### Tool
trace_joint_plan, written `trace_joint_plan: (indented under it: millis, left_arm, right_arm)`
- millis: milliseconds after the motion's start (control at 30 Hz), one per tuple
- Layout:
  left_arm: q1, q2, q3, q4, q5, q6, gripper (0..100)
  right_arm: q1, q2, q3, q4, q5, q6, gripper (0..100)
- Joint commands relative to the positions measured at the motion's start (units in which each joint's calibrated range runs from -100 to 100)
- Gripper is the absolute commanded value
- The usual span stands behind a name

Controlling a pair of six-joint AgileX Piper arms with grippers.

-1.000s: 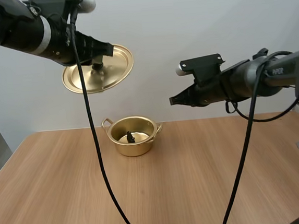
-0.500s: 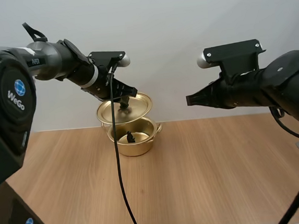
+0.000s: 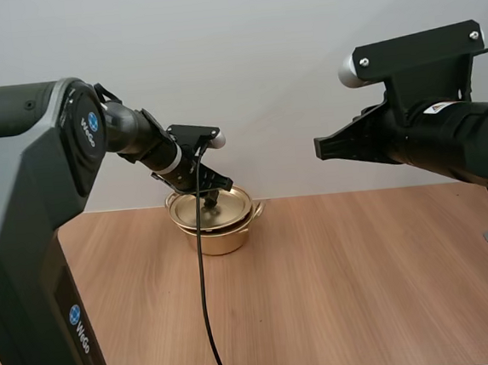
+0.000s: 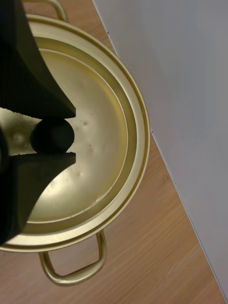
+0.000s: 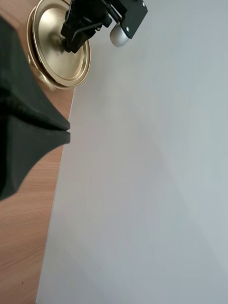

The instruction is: Open the pot, put the car inside, and close it

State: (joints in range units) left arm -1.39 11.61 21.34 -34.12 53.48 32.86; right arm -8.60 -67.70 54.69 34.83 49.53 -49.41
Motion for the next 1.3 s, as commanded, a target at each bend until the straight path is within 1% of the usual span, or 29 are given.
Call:
trace_joint_plan:
  millis: [0, 67, 100, 133, 200, 233, 267, 333, 367, 533, 633, 733, 800, 867, 933, 1033, 1100, 1200, 1267]
  left_arm:
    - [-0.03, 0.1, 0.0, -1.1, -0.2, 2.0, 0]
    - [-0.03, 0.1, 0.0, -2.7, -0.2, 3.7, 0]
    - [-0.03, 0.1, 0.0, -3.0, -0.3, 4.2, 3]
    - [-0.03, 0.1, 0.0, -3.0, -0.4, 4.3, 9]
    - [-0.03, 0.2, 0.0, -3.0, 0.0, 4.7, 26]
    - [-0.03, 0.2, 0.0, -3.0, 0.8, 4.7, 40]
    - [-0.03, 0.2, 0.0, -3.1, 2.2, 4.7, 56]
    - [-0.03, 0.2, 0.0, -3.5, 4.6, 4.7, 94]
    - [-0.03, 0.2, 0.0, -3.5, 5.4, 4.7, 100]
    - [-0.03, -3.2, -1.6, -3.7, 8.1, 4.6, 100]
    - [-0.03, -9.5, -2.1, -6.8, 7.5, 4.0, 100]
    - [0.06, -18.2, -2.1, -9.4, 7.8, 3.8, 100]
    - [0.23, -25.8, -1.4, -10.3, 8.5, 3.8, 100]
    - [0.3, -34.6, 0.9, -11.0, 8.3, 3.8, 100]
    - [0.79, -43.4, 3.7, -11.8, 8.3, 3.8, 100]
    - [2.26, -58.1, 9.4, -14.0, 6.8, 3.8, 100]
    - [3.31, -69.0, 14.2, -15.0, 2.5, 3.7, 100]
    - [4.18, -84.6, 21.2, -14.9, -5.3, 0.5, 100]
    - [4.66, -92.8, 25.1, -14.1, -8.4, -1.6, 100]
  right_arm:
    - [0.0, 0.5, 0.0, 0.0, 0.0, 0.0, 0]
    - [0.0, 1.1, 0.0, 0.0, 0.0, 0.0, 0]
    - [0.0, 1.4, 0.0, 0.0, 0.0, 0.0, 0]
    - [0.0, 1.7, 0.0, 0.0, 0.0, 0.0, 0]
    - [0.0, 2.0, 0.0, 0.0, 0.0, 0.0, 0]
    - [0.0, 2.2, 0.0, 0.0, 0.0, 0.0, 0]
    - [0.0, 2.5, 0.0, 0.0, 0.0, 0.0, 0]
    - [0.0, 2.5, 0.0, 0.0, 0.0, 0.0, 0]
    - [0.0, 2.5, 0.0, 0.0, 0.0, 0.0, 0]
    - [0.0, 2.5, 0.0, 0.0, 0.0, -0.1, 0]
    - [0.0, 2.5, 0.0, 0.0, -0.7, -0.1, 0]
    - [0.0, 2.5, 2.3, 0.0, -7.0, -0.2, 0]
    - [0.0, 2.5, 4.9, 0.0, -12.4, -1.4, 0]
    - [0.0, 2.5, 7.4, 0.3, -16.8, -3.9, 0]
    - [0.0, 2.5, 9.5, 0.5, -20.0, -5.3, 0]
    - [0.0, 2.5, 11.0, 0.5, -20.6, -5.7, 0]
    - [0.0, 2.5, 11.0, 1.4, -20.6, -5.5, 0]
    - [0.1, 2.5, 11.0, 4.5, -20.8, -5.5, 0]
    - [1.1, 2.5, 11.0, 4.8, -21.2, -5.6, 0]
